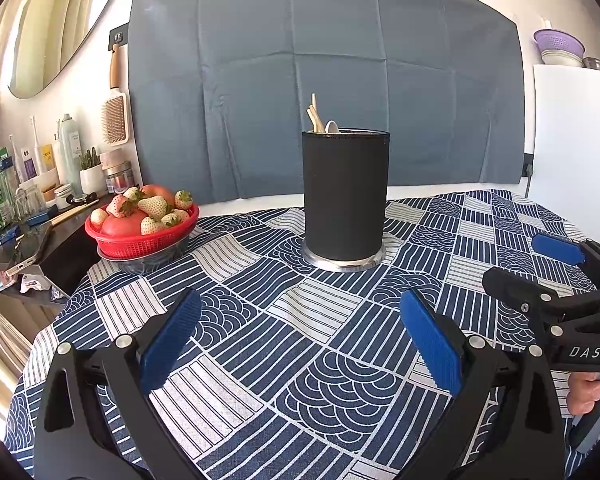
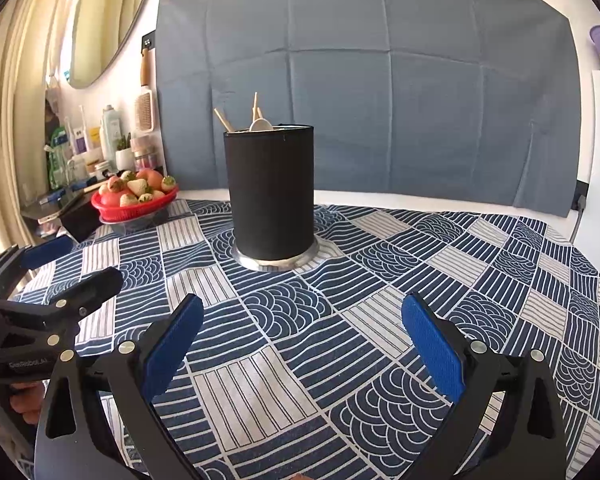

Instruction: Organize utensils

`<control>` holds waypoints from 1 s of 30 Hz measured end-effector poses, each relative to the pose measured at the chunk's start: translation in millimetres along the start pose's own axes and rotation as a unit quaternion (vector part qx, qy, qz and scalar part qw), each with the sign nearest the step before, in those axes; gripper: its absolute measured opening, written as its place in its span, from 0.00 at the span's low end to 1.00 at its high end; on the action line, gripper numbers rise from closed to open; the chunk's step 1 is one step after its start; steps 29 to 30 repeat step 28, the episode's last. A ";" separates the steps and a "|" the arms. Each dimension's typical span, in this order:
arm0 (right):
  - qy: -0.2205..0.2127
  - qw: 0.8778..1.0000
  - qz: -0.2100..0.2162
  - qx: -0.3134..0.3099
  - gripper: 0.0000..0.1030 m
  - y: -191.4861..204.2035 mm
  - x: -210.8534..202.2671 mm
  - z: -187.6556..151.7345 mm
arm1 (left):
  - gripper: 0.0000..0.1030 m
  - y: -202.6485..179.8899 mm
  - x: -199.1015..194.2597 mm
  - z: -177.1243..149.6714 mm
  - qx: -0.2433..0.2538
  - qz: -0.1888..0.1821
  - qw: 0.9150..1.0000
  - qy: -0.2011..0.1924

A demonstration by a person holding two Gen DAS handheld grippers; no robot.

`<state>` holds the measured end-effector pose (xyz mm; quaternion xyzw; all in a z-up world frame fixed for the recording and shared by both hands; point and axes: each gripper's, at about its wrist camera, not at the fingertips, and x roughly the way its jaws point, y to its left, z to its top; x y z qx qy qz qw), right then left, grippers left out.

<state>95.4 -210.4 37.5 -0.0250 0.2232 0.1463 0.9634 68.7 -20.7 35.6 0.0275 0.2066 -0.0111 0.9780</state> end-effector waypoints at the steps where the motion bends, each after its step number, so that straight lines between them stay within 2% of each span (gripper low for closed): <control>1: 0.000 1.000 0.001 0.000 0.93 -0.1 -0.2 0.0 | 0.94 -0.1 -0.2 0.0 0.000 0.000 1.000 0.000; 30: 0.006 1.000 0.001 -0.003 0.93 1.3 2.3 -0.3 | 0.94 6.3 0.5 0.5 -0.015 0.000 1.000 0.001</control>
